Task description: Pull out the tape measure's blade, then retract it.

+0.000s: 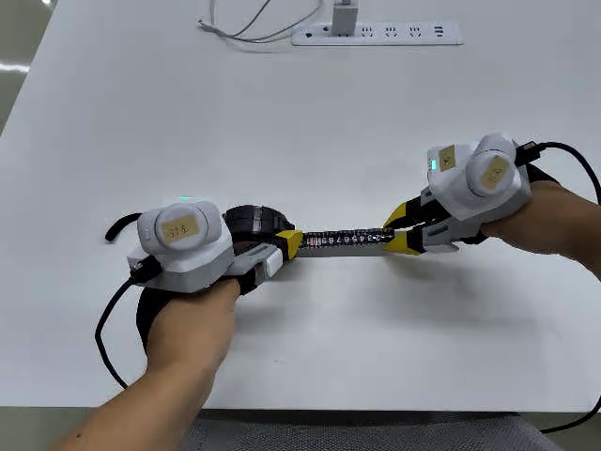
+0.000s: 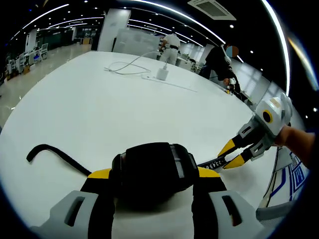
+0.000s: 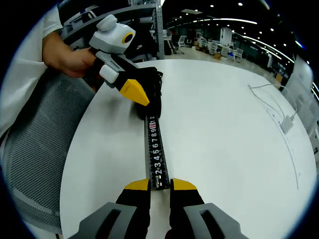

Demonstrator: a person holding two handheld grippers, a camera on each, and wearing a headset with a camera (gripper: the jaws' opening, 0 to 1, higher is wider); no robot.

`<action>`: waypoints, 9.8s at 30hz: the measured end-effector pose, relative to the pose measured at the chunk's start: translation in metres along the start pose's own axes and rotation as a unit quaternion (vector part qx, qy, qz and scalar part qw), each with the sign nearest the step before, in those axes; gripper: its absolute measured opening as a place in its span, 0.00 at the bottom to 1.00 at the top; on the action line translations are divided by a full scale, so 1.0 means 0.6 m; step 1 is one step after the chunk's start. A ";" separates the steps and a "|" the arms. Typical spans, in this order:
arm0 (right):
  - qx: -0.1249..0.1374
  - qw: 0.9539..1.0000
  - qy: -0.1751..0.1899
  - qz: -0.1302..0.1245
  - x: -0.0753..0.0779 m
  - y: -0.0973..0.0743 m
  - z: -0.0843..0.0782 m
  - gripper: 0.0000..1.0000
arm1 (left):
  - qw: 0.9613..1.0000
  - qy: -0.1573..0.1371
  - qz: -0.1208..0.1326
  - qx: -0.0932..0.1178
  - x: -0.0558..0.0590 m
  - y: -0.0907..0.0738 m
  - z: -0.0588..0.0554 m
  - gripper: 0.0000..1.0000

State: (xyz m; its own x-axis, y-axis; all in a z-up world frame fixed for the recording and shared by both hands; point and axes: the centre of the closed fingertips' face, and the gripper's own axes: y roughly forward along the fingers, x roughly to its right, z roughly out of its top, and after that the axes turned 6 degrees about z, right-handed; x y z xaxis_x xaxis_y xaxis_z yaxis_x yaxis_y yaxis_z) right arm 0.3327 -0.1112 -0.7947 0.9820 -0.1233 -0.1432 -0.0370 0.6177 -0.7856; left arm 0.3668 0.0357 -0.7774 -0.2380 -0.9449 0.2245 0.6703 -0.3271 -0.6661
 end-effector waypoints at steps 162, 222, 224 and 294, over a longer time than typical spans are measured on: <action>0.092 0.994 0.034 -0.051 0.001 0.045 0.126 0.46 | 0.994 0.085 -0.058 0.027 0.023 -0.033 0.008 0.75; 0.171 0.963 0.136 -0.160 -0.054 -0.097 0.068 0.76 | 0.975 0.195 -0.102 0.039 -0.049 -0.134 0.007 0.90; 0.168 0.963 0.134 -0.161 -0.060 -0.100 0.065 0.76 | 0.974 0.198 -0.101 0.038 -0.054 -0.137 0.007 0.91; 0.155 0.950 0.181 -0.201 -0.153 -0.170 -0.034 0.99 | 0.953 0.270 -0.141 0.014 -0.110 -0.210 -0.019 0.99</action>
State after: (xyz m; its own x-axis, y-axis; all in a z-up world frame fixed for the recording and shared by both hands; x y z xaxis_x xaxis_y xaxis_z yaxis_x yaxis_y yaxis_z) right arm 0.2428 -0.1788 -0.7137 0.7747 -0.6224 -0.1116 0.4390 0.6565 -0.6134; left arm 0.2900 0.1394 -0.7162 -0.7327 -0.6805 -0.0110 0.5426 -0.5743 -0.6130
